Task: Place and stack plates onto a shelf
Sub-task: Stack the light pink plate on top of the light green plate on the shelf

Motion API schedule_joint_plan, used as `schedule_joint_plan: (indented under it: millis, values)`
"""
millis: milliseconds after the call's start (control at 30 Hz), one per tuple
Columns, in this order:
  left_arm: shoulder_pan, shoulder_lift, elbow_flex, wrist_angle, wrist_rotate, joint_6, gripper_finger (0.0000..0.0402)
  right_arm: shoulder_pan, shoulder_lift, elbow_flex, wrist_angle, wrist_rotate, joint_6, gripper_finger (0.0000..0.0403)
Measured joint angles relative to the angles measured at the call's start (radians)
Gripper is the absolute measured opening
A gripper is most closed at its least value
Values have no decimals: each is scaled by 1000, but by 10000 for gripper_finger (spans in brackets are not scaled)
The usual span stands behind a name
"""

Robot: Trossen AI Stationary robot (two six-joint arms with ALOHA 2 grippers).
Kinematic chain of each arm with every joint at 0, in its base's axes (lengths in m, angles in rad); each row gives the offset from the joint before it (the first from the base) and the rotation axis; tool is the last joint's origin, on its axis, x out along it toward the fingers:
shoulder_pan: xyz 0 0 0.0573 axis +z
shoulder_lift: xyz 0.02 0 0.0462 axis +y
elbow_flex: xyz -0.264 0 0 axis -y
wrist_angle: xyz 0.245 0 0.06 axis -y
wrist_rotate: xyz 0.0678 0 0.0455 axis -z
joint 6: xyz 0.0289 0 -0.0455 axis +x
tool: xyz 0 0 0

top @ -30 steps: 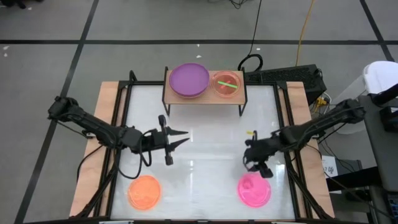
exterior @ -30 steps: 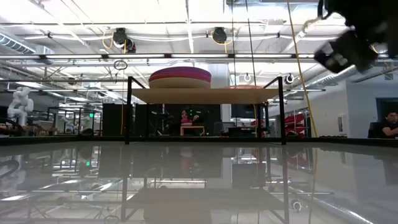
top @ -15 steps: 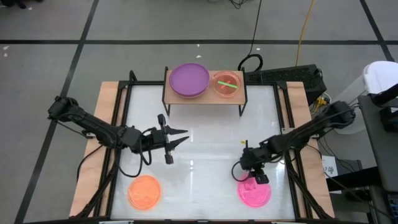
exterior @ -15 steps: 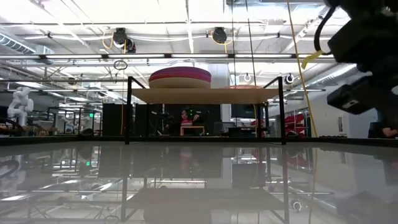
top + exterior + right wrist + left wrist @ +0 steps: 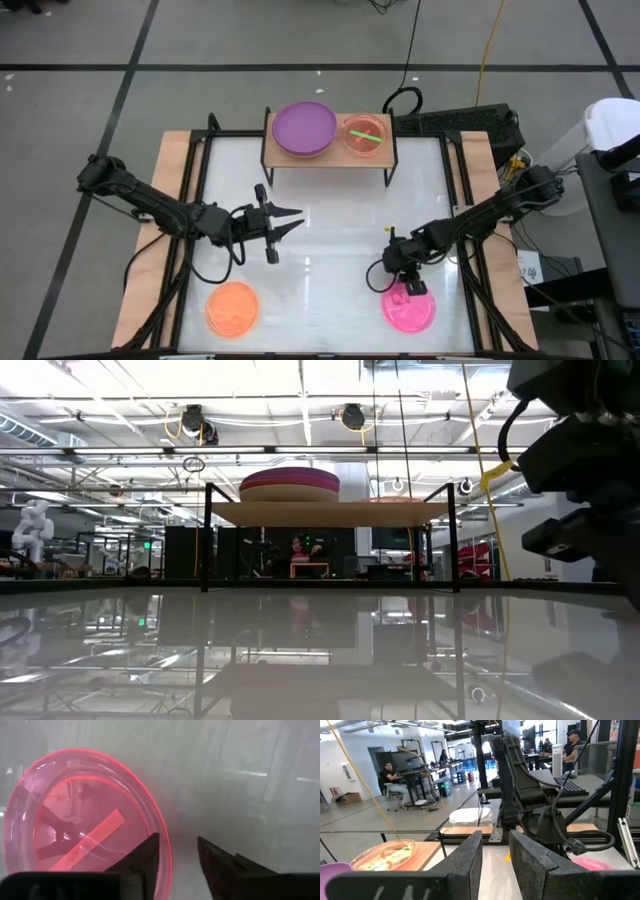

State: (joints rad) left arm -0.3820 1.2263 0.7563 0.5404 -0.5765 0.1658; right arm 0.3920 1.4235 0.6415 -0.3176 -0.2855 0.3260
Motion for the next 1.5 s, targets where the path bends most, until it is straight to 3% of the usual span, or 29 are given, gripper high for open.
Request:
schedule_joint_plan:
  millis: [267, 467, 733, 933, 1033, 1367, 1500]
  values:
    - [0, 0, 0, 0, 0, -11, 103, 0, -11, -1, -9, -1, -46, 9]
    - [0, 0, 0, -6, 0, -15, 103, -29, -45, -1, -9, 55, -91, 1]
    - [0, 0, 0, -6, 1, -15, 103, -172, -264, 8, -12, 198, -245, 0]
    - [0, 0, 0, -5, 1, -15, 103, -337, -413, 67, 58, 453, -301, 0]
    - [0, 0, 0, -5, 1, -15, 103, -438, -467, 84, 167, 527, -304, 0]
    - [0, 0, 0, -5, 1, -18, 103, -861, -472, 171, 239, 514, -326, 0]
    - [0, 0, 0, -5, 1, -17, 103, -1032, -397, 227, 239, 393, -276, 0]
